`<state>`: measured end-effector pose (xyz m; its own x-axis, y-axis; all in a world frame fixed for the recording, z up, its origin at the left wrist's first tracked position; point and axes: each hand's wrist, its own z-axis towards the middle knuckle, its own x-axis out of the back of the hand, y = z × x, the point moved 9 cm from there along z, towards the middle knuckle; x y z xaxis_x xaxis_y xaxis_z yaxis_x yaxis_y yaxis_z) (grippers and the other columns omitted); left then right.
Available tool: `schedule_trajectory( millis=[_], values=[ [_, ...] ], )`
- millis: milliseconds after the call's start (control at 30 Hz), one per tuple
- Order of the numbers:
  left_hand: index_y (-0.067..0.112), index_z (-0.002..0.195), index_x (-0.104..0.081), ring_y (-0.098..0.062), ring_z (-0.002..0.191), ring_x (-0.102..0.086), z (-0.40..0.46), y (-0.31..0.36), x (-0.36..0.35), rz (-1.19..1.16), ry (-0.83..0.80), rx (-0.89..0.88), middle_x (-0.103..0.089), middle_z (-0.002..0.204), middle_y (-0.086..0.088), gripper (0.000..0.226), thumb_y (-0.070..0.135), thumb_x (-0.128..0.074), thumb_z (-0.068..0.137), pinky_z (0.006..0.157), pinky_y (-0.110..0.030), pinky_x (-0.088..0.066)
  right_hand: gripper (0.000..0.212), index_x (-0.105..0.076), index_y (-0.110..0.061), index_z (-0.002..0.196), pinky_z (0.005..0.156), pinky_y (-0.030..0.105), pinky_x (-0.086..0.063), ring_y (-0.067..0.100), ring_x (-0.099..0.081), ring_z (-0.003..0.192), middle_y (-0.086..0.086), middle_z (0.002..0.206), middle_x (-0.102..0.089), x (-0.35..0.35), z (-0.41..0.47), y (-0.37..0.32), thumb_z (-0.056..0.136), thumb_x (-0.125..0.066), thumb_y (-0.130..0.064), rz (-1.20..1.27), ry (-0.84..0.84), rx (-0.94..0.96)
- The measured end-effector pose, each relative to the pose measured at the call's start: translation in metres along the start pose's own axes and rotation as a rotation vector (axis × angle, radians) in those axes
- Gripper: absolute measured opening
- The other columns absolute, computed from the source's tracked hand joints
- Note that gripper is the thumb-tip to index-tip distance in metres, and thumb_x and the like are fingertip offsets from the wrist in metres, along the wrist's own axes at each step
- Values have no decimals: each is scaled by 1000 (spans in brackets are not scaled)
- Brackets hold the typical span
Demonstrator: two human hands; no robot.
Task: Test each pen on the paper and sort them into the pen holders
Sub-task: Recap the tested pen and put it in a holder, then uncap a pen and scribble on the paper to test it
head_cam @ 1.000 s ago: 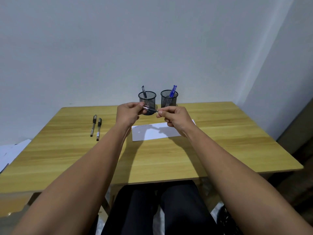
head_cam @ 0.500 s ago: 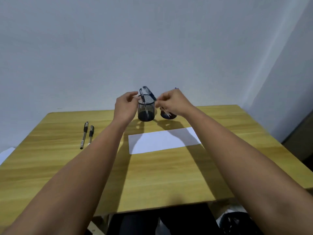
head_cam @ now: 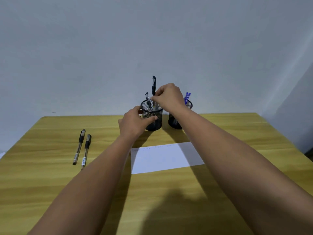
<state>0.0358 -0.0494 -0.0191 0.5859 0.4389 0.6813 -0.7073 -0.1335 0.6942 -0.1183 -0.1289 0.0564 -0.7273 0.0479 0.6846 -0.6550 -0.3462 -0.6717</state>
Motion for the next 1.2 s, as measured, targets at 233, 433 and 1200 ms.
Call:
schedule_trajectory(
  millis=[233, 433, 1200],
  values=[
    [32, 133, -61, -12, 110, -65, -8, -1, 29, -22, -11, 7, -70, 120, 15, 81, 78, -67, 66, 97, -44, -51, 16, -82, -21, 103, 84, 33, -59, 22, -75, 100, 0, 105, -81, 7, -18, -17, 90, -78, -29, -44, 76, -3],
    [25, 121, -71, -15, 109, -66, -16, -37, 104, 21, 48, -37, -74, 117, 8, 31, 36, -62, 93, 98, -43, -53, 11, -76, -23, 80, 79, 36, -62, 18, -74, 84, -8, 82, -77, -9, -53, -65, 88, -70, -26, 135, 18, 56],
    [42, 113, -73, -20, 128, -52, -40, -146, 127, 477, -123, -80, -65, 133, 16, 29, 23, -58, 95, 97, -46, -33, 32, -53, -16, 96, 74, 35, -42, 36, -65, 106, 11, 114, -70, -181, -166, -115, 94, -66, -45, -232, -532, 68]
  ],
)
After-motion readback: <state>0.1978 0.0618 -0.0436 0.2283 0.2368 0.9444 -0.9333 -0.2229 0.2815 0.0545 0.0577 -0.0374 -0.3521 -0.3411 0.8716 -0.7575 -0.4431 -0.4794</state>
